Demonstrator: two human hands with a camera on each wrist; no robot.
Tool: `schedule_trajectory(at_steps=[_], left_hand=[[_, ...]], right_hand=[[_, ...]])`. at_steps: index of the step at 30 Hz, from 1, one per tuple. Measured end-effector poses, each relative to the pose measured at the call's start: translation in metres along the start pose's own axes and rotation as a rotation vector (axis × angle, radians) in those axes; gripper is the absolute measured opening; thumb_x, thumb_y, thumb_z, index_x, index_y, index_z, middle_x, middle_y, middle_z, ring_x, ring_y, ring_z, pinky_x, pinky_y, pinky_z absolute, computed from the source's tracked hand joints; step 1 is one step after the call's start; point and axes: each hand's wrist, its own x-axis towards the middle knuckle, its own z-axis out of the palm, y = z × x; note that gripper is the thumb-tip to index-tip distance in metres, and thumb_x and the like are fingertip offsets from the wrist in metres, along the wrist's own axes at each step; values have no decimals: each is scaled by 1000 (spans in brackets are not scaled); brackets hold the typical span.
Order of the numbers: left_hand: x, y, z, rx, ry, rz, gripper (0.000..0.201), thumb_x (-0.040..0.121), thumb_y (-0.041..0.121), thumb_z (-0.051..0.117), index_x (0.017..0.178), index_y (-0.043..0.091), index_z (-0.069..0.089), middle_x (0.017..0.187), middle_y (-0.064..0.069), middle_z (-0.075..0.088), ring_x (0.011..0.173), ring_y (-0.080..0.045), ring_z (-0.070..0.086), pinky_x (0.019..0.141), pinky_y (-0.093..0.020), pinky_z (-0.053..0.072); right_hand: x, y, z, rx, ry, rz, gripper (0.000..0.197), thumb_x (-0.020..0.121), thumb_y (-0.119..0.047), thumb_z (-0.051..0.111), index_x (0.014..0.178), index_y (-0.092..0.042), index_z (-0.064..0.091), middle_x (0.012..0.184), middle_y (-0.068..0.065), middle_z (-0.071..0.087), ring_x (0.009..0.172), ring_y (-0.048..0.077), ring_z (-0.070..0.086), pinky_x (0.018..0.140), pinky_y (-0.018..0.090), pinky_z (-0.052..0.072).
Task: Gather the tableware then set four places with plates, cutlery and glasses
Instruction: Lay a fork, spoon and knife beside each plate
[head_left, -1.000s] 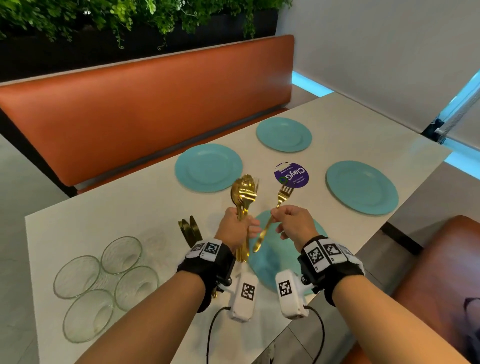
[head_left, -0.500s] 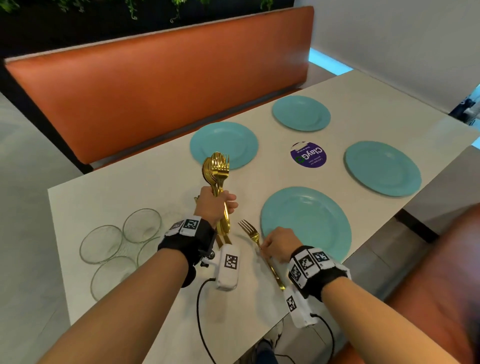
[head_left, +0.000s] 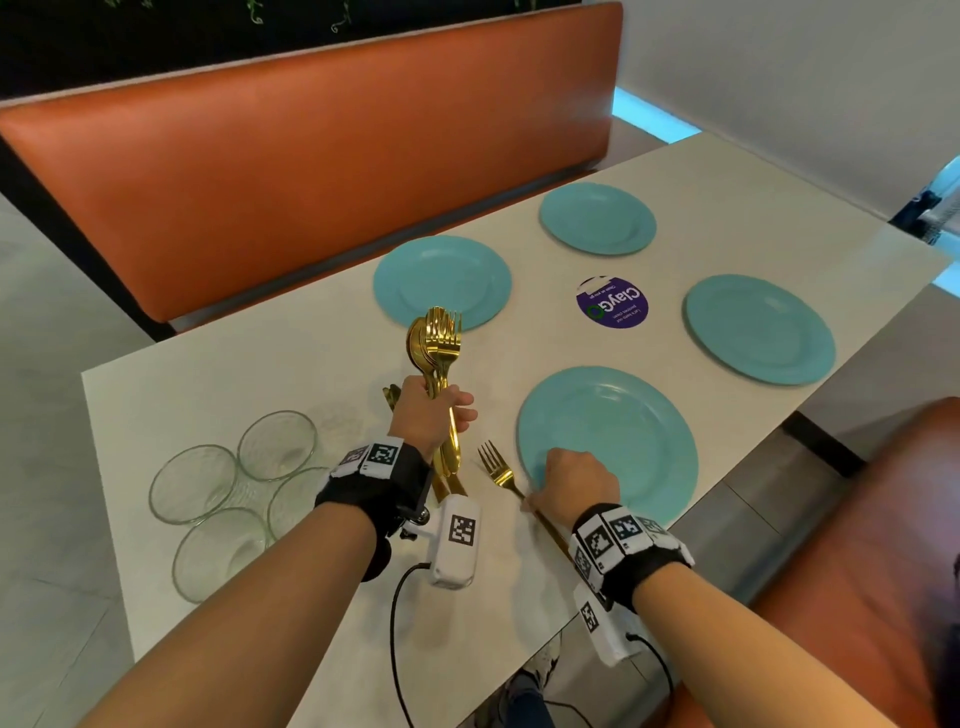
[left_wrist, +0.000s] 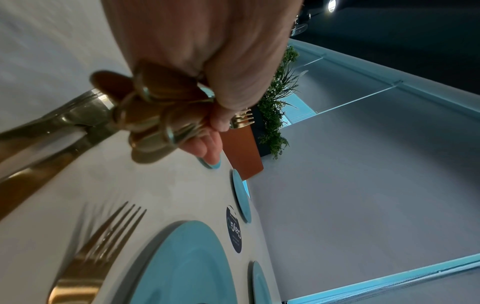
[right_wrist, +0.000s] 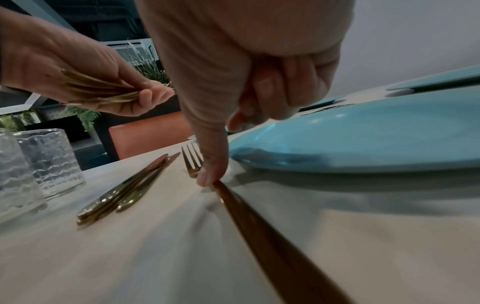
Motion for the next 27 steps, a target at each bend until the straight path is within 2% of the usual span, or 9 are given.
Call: schedule_trajectory(at_steps=[8,19,24,27], left_hand=[[2,-1,8,28,-19,-16,31,97,13,45,125,0,45,85,-2,66,68,-11,65,55,-17,51],[2,-2,18,69,-49,-26,29,98,13,45,123,-1,47,90,-4,66,68,-10,64,55,-16,52],[1,0,18,82,-54,-23,29,98,13,44,123,-1,48,92,-6,65,69,-10,64,56,-16,52],[-1,3,18,94,-62,-14,25,99,14,43,119,0,50,97,-8,65,69,-9,63,58,-16,52]], right_hand=[[2,4,-3,7,-11,-9,49,75,-47,72,108,-14,57,105,6,63,97,24,60,79,33,50],[2,7,-3,7,2,-28,46,77,-47,71,106,-14,58,104,5,62,97,23,59,78,31,48],[2,7,-3,16,2,-32,45,77,-46,71,106,-14,59,103,5,63,85,19,52,78,31,49],[2,7,-3,11,7,-40,45,77,-46,71,107,-14,59,104,5,63,87,20,53,78,31,49]])
